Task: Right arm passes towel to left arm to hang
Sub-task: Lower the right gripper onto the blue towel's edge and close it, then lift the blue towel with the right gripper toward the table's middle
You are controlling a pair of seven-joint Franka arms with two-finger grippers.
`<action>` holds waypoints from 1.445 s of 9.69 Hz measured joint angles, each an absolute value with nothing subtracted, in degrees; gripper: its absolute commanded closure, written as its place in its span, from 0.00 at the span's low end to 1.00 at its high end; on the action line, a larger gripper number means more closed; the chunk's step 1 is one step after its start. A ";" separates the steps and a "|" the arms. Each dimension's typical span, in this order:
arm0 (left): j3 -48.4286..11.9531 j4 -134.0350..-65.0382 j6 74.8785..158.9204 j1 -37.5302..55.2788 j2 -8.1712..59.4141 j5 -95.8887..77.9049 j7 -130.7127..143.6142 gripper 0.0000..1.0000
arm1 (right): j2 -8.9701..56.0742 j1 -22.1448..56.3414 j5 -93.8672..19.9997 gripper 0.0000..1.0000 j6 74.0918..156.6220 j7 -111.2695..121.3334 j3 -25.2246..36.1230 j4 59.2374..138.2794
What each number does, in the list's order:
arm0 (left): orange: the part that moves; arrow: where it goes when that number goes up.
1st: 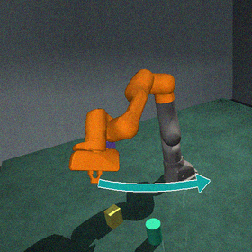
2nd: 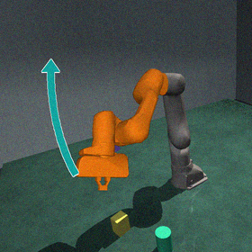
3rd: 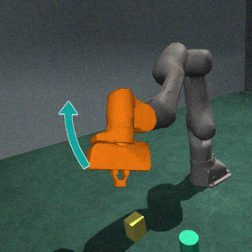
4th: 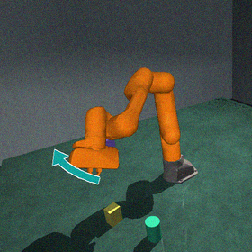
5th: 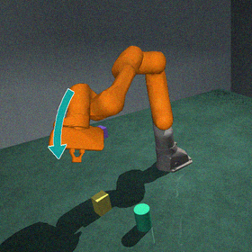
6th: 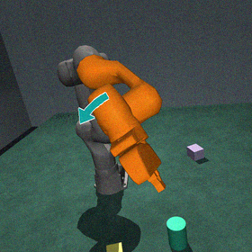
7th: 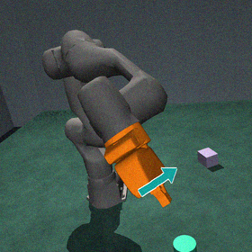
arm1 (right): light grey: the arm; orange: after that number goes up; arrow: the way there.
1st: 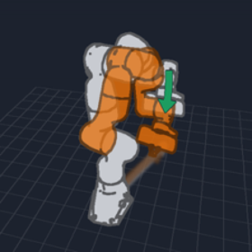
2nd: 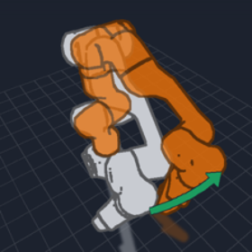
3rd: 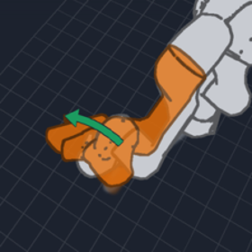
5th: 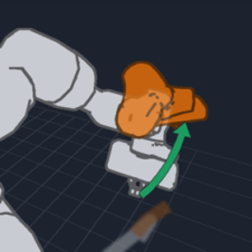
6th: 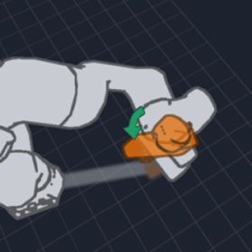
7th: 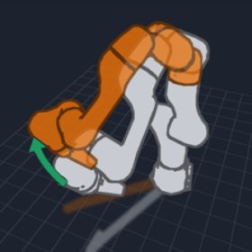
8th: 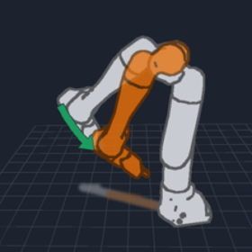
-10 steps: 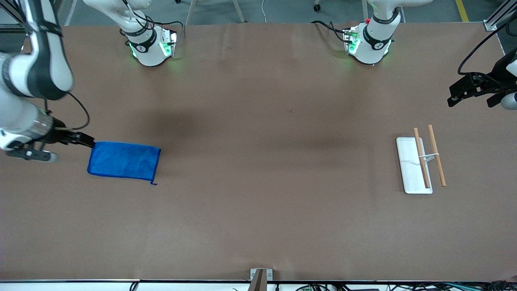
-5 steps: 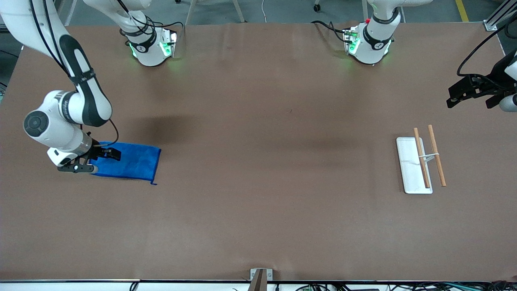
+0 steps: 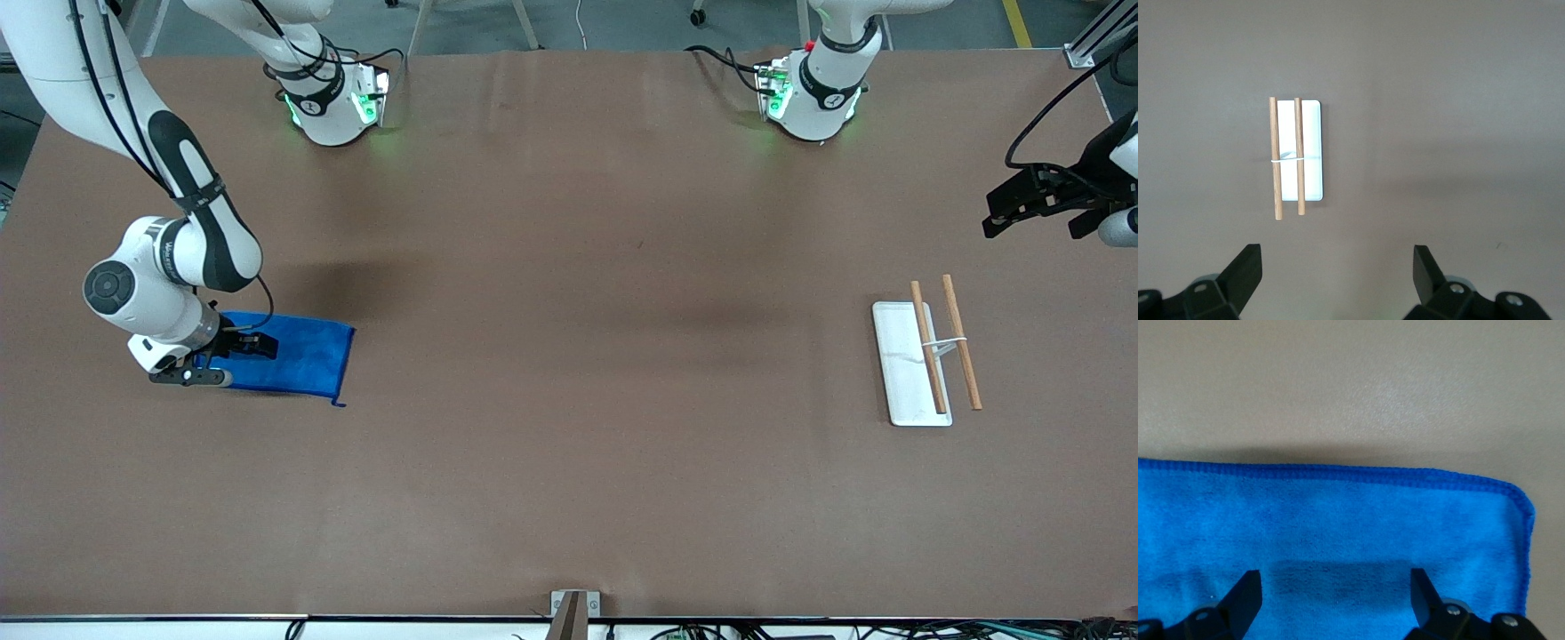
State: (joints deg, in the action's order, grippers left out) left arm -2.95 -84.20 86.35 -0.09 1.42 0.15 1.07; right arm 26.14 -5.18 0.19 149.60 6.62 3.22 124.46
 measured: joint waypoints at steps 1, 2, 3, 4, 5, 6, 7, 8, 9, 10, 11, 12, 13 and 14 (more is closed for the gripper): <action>-2.95 -84.20 86.35 -0.09 1.42 0.15 1.07 0.00 | 26.37 -5.18 0.19 0.15 150.86 6.65 3.15 125.24; -2.95 -84.20 86.35 -0.09 1.42 0.15 1.07 0.00 | 26.49 -5.18 0.19 0.27 151.27 6.66 3.12 125.64; -2.95 -84.20 86.35 -0.09 1.42 0.15 1.07 0.00 | 26.52 -5.18 0.19 0.42 151.31 6.75 3.10 125.68; -2.95 -84.20 86.35 -0.10 1.42 0.15 1.06 0.00 | 26.47 -5.18 0.18 0.59 151.39 6.81 3.07 125.66; -2.95 -84.20 86.35 -0.12 1.42 0.15 1.06 0.00 | 26.17 -5.18 0.18 0.67 151.43 6.84 3.06 125.63; -2.95 -84.19 86.35 -0.16 1.42 0.15 1.06 0.00 | 25.96 -5.18 0.17 0.85 151.41 7.26 2.99 125.63; -2.95 -84.19 86.35 -0.17 1.42 0.15 1.05 0.00 | 25.88 -5.17 0.15 0.97 151.34 8.17 2.90 125.63; -2.95 -84.18 86.35 -0.16 1.42 0.15 1.05 0.00 | 25.85 -5.18 0.15 0.99 151.10 9.04 2.90 125.56; -2.95 -84.18 86.35 -0.16 1.42 0.15 1.05 0.00 | 25.83 -5.18 0.15 0.99 149.41 9.41 2.88 124.99; -2.95 -84.18 86.35 -0.16 1.42 0.15 1.04 0.00 | 25.80 -5.17 0.15 0.99 144.90 9.53 2.79 123.27; -2.95 -84.17 86.35 -0.15 1.42 0.15 1.04 0.00 | 25.56 -5.16 -0.04 0.99 138.91 9.59 2.66 120.11; -2.95 -84.17 86.35 -0.16 1.42 0.15 1.04 0.00 | 24.92 -5.14 -0.55 0.99 132.84 9.64 2.56 116.05; -2.93 -84.11 86.36 -0.19 1.43 0.15 1.04 0.00 | 23.95 -5.08 -1.90 0.99 126.76 9.72 2.46 111.97; -2.91 -84.02 86.36 -0.23 1.42 0.15 1.04 0.00 | 23.12 -4.85 -3.79 0.99 120.87 9.74 2.33 107.92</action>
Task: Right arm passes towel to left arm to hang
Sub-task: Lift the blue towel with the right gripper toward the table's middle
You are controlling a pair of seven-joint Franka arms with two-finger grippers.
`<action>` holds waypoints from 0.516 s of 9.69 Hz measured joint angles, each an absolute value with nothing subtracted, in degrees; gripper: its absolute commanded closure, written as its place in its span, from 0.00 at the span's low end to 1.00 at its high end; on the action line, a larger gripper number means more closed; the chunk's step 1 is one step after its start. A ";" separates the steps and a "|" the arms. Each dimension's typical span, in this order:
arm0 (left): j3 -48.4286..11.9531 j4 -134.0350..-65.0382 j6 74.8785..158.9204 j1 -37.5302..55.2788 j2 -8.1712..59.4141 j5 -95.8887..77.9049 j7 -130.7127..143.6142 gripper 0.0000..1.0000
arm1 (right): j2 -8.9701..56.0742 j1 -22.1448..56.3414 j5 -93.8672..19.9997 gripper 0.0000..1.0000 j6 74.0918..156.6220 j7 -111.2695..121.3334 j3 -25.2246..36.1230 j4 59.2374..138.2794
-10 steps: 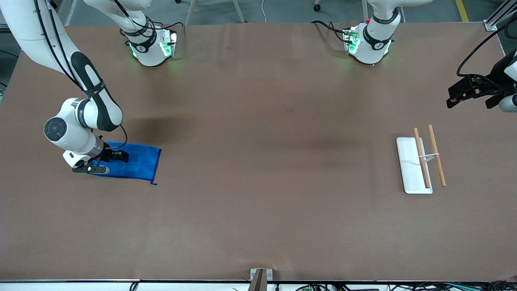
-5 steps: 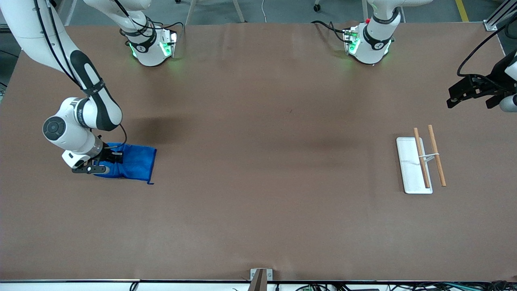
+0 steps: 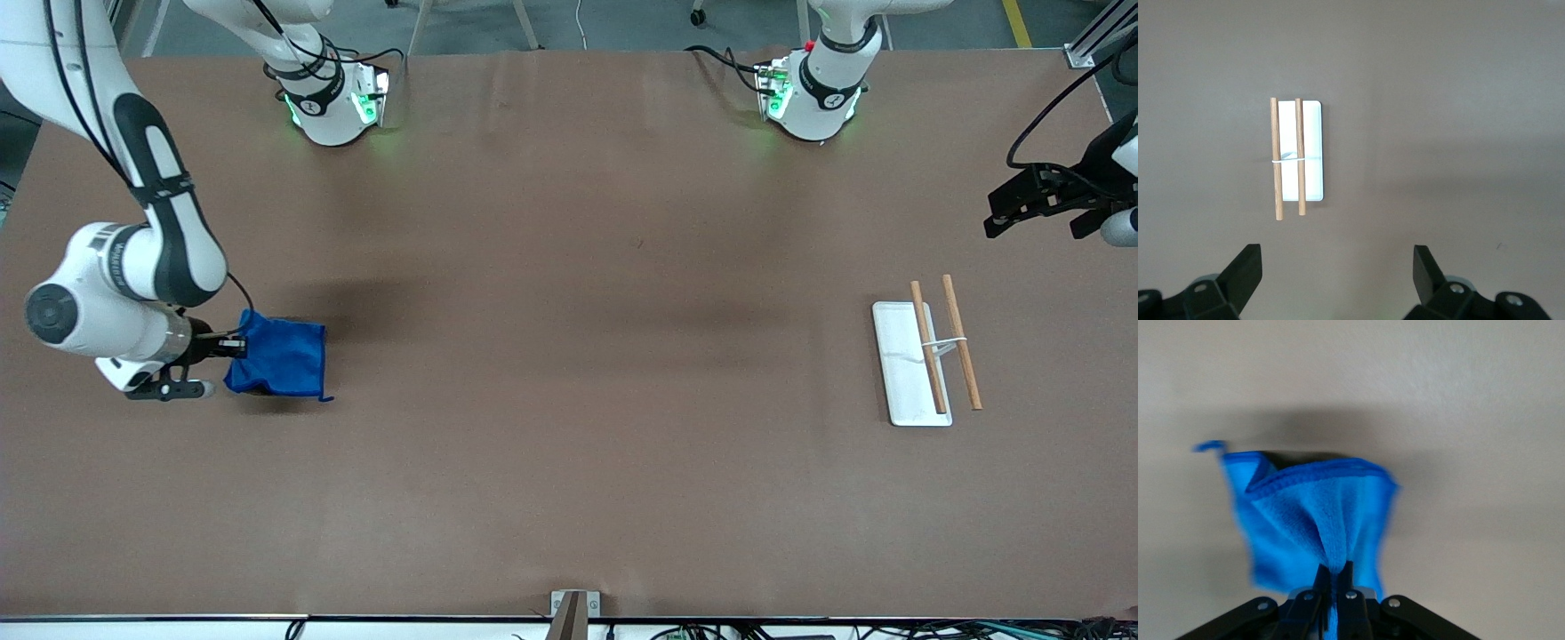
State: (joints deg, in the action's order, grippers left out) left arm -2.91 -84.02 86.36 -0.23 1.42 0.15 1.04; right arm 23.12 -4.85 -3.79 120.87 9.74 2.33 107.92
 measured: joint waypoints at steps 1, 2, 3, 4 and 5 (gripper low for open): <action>-2.89 -83.99 86.36 -0.27 1.42 0.15 1.04 0.00 | 22.55 -4.40 -5.31 0.99 115.82 9.43 2.14 104.10; -2.88 -83.96 86.36 -0.27 1.42 0.15 1.02 0.00 | 22.25 -3.56 -6.05 0.99 112.05 7.96 2.00 100.93; -2.88 -83.94 86.36 -0.26 1.42 0.15 0.98 0.00 | 21.84 -2.19 -6.88 0.99 109.10 5.05 1.57 98.35; -2.89 -83.93 86.36 -0.26 1.42 0.15 0.98 0.00 | 21.20 -0.69 -7.97 0.99 106.86 1.01 0.21 96.47; -2.87 -83.92 86.37 -0.30 1.42 0.15 0.97 0.00 | 20.58 0.30 -9.36 0.99 105.54 -3.92 -2.66 94.90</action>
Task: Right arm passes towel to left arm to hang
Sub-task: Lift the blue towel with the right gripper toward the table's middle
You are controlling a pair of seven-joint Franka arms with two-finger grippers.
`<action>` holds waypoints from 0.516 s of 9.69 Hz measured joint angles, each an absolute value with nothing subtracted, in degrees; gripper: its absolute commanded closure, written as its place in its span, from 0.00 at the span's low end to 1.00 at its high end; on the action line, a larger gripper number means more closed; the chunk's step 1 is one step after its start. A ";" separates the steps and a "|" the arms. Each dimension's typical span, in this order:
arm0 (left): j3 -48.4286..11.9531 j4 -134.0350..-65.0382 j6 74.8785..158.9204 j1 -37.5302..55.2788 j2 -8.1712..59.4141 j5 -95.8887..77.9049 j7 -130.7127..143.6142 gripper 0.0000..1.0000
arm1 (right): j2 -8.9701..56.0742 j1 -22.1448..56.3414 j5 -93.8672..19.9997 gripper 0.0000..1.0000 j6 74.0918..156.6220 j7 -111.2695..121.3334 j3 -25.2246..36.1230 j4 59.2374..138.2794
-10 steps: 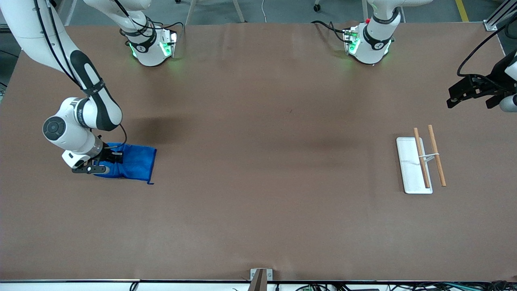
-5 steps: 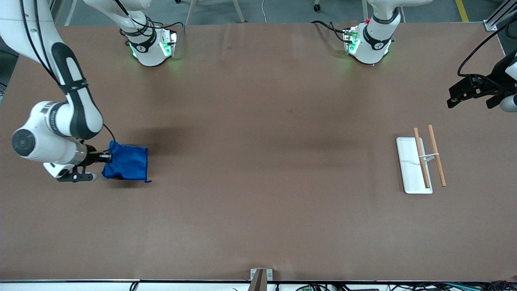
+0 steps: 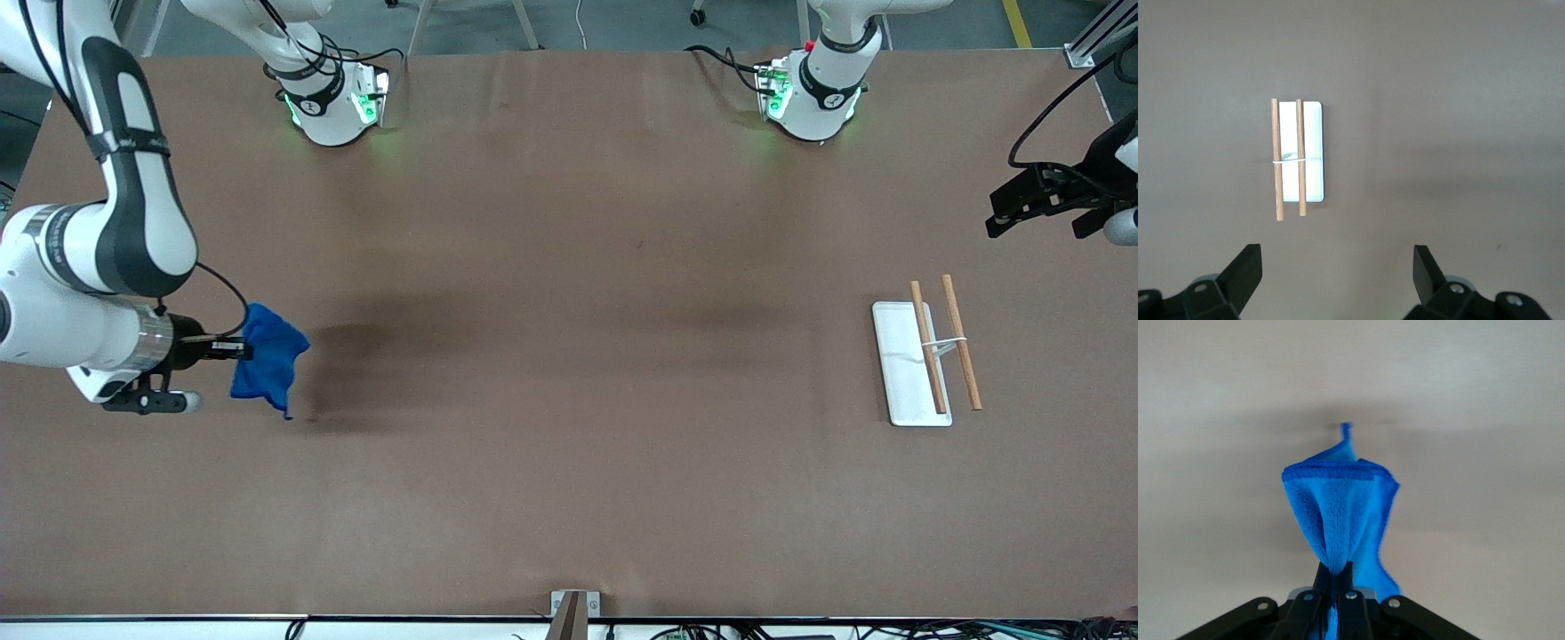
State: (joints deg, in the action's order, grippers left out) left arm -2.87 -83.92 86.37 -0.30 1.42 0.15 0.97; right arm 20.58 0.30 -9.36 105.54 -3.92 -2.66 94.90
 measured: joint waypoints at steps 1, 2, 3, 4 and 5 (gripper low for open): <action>-2.85 -83.92 86.37 -0.32 1.42 0.15 0.87 0.00 | 19.91 0.87 -11.97 0.99 105.23 -8.30 -6.39 93.89; -2.89 -83.91 86.37 -0.28 1.42 0.15 0.72 0.00 | 19.48 1.34 -16.87 0.99 105.32 -11.07 -9.64 93.15; -2.94 -83.91 86.36 -0.18 1.42 0.15 0.69 0.00 | 19.34 1.68 -23.62 0.99 105.96 -12.13 -11.92 92.49; -2.99 -83.87 86.35 -0.12 1.42 -0.09 0.64 0.00 | 19.33 2.04 -29.98 0.99 107.33 -12.21 -13.41 92.21; -3.06 -83.86 86.06 -0.14 1.40 -1.96 0.53 0.00 | 19.35 2.71 -35.19 0.99 109.35 -12.20 -14.71 92.20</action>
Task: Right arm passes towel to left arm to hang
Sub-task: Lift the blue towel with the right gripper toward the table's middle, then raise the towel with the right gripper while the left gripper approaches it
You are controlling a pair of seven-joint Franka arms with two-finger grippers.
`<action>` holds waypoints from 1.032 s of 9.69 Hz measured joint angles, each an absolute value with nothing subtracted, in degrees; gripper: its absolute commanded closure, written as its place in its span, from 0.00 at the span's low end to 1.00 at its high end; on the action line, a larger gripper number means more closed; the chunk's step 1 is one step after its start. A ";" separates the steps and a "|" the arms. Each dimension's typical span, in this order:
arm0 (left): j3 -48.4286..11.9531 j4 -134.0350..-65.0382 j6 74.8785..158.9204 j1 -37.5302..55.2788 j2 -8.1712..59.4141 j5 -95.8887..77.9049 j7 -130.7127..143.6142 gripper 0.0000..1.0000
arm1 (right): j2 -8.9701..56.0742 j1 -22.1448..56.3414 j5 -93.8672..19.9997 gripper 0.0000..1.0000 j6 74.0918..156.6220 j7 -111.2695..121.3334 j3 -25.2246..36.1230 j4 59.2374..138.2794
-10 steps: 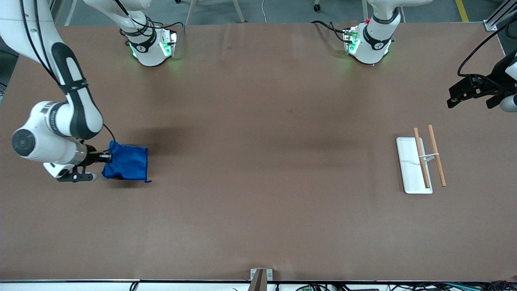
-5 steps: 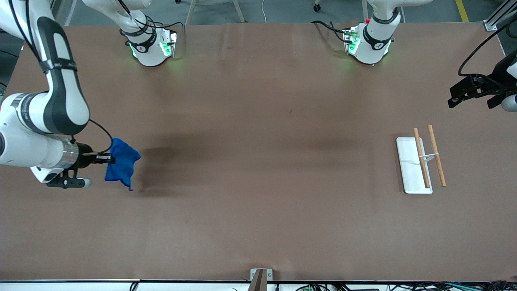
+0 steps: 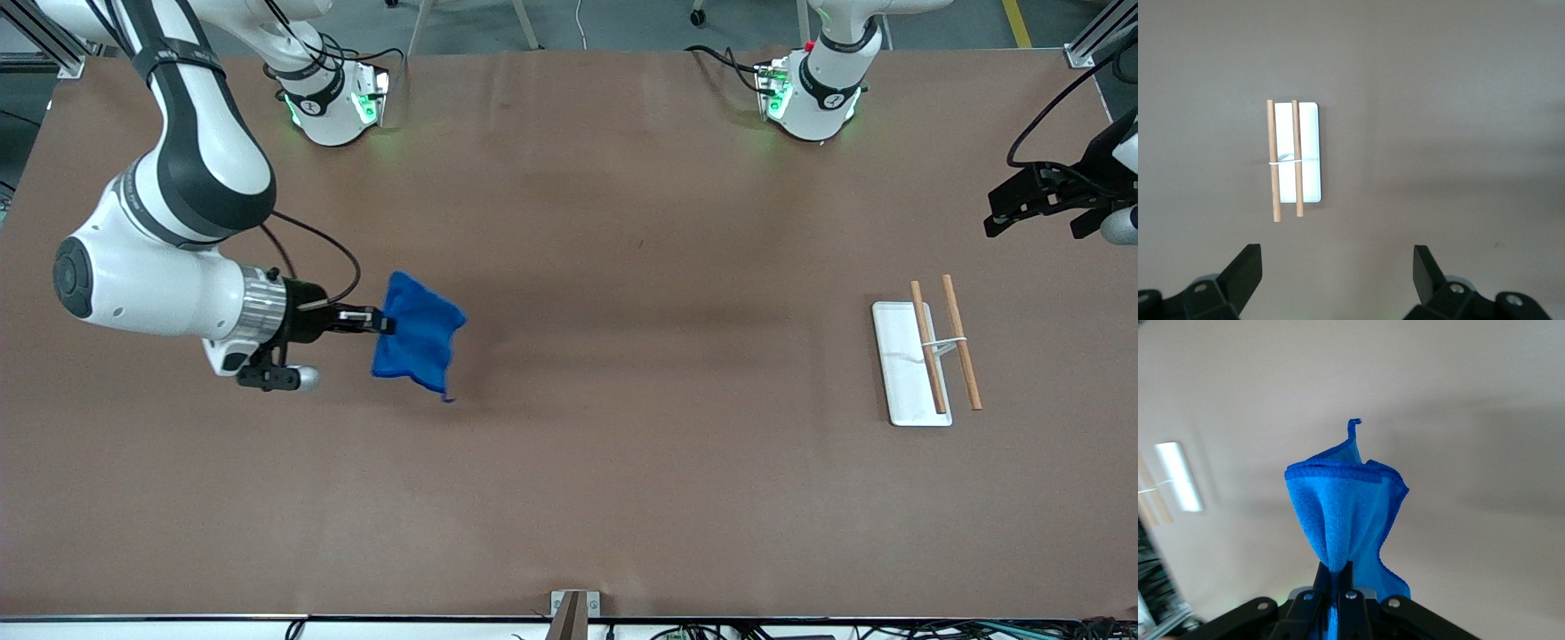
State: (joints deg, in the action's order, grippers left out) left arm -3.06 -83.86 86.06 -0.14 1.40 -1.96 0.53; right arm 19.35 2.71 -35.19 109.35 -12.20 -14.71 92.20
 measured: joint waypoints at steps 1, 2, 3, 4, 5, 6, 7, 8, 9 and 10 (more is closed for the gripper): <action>-3.08 -84.00 84.50 -0.30 1.38 -6.13 -0.15 0.00 | 19.42 4.01 -40.00 0.99 112.31 -12.21 -16.07 92.27; -2.96 -84.58 82.09 -0.94 1.43 -11.88 -2.01 0.00 | 19.54 6.22 -44.76 0.99 115.67 -12.25 -16.98 92.38; -2.80 -86.05 80.37 -2.29 1.51 -17.34 -4.60 0.00 | 19.67 9.37 -49.80 0.99 119.69 -12.38 -17.36 92.61; -2.69 -88.45 79.84 -3.40 1.71 -22.23 -6.82 0.00 | 19.92 13.25 -57.18 0.99 124.85 -12.65 -17.61 92.94; -2.62 -90.37 79.62 -3.52 2.01 -26.52 -7.31 0.00 | 20.06 15.83 -63.82 0.99 127.91 -12.79 -17.73 93.04; -2.66 -92.92 79.55 -3.41 2.47 -31.56 -7.76 0.00 | 20.10 18.20 -70.99 0.99 129.94 -12.76 -17.77 93.06; -2.55 -95.54 79.52 -3.38 3.16 -36.01 -8.88 0.00 | 20.10 19.86 -76.79 0.99 130.63 -12.74 -17.79 93.08; -2.27 -98.23 79.50 -3.39 3.99 -40.66 -10.75 0.00 | 20.11 20.84 -81.96 0.99 130.76 -12.63 -17.79 93.08; -2.08 -100.83 79.47 -3.38 4.94 -45.28 -12.96 0.00 | 20.10 21.63 -87.00 0.99 130.75 -11.66 -17.82 93.06; -2.05 -103.18 79.47 -3.36 6.11 -49.80 -14.93 0.00 | 20.10 22.50 -92.82 0.99 130.75 -9.41 -17.83 93.05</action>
